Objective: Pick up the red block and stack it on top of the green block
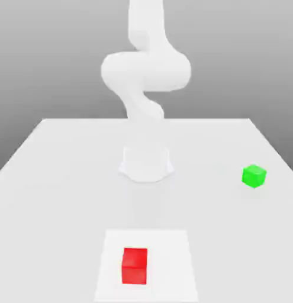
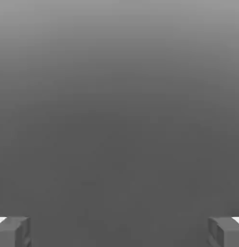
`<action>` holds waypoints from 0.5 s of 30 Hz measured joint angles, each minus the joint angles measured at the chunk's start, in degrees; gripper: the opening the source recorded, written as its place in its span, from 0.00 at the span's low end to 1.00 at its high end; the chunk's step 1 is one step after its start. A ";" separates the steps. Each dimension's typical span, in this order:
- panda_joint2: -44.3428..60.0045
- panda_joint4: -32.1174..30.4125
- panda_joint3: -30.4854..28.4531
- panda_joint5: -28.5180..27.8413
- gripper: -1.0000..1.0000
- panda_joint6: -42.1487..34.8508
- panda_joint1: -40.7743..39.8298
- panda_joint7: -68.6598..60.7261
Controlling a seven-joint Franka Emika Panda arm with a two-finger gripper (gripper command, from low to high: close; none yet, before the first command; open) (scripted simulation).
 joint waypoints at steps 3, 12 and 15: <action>6.55 -2.20 -0.30 0.04 0.50 3.06 -0.06 -0.19; 25.28 -8.50 -1.14 0.28 0.50 11.86 -0.26 -0.81; 31.52 -10.59 -1.34 0.40 0.50 14.78 -0.40 -1.04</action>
